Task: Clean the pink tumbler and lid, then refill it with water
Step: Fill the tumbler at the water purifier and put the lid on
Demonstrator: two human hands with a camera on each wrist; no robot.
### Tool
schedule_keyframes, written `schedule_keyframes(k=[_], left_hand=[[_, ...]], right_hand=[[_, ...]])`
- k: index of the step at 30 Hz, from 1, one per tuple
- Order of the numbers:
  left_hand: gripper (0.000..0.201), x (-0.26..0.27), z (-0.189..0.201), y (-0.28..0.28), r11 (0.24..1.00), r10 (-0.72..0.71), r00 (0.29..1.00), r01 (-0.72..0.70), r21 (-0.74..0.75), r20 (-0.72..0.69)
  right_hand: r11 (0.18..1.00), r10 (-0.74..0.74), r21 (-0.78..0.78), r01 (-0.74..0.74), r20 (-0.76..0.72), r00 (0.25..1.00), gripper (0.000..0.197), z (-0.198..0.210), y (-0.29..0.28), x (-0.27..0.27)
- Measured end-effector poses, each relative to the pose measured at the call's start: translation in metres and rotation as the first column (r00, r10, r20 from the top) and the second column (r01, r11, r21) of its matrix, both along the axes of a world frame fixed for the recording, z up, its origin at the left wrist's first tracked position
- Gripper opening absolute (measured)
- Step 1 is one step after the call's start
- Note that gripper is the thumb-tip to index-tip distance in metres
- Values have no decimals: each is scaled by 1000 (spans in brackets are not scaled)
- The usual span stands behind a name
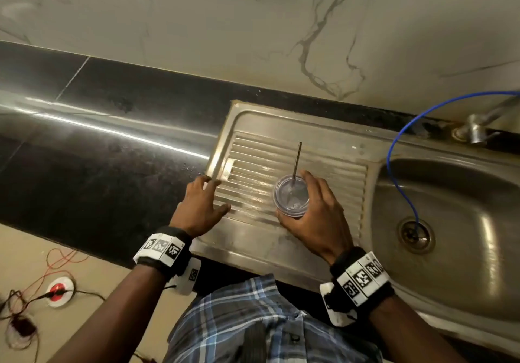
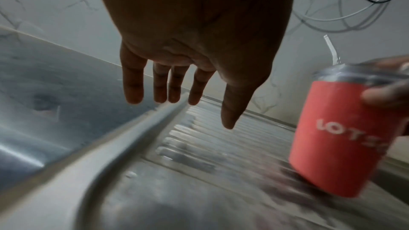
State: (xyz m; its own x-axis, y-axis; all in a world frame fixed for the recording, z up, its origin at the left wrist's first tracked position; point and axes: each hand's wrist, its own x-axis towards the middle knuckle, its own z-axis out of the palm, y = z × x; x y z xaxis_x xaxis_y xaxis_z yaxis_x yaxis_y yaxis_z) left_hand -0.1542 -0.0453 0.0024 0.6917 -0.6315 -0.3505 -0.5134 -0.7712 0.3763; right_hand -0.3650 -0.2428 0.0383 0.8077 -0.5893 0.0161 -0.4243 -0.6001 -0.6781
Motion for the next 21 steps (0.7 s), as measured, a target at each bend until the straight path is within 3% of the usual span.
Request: schedule_keyframes(k=[4, 9, 14, 21], left_hand=[[69, 66, 0, 17, 996, 13, 998, -18, 86, 57], [110, 142, 4, 30, 953, -126, 992, 125, 274, -12], [127, 151, -3, 30, 871, -278, 960, 270, 410, -41], [129, 145, -15, 22, 893, -207, 975, 220, 393, -77]], right_hand=[[1000, -17, -16, 17, 41, 999, 98, 20, 20, 41], [995, -85, 61, 79, 98, 992, 98, 46, 47, 136], [995, -103, 32, 99, 130, 986, 103, 47, 53, 245], [999, -47, -16, 48, 80, 996, 105, 31, 41, 358]])
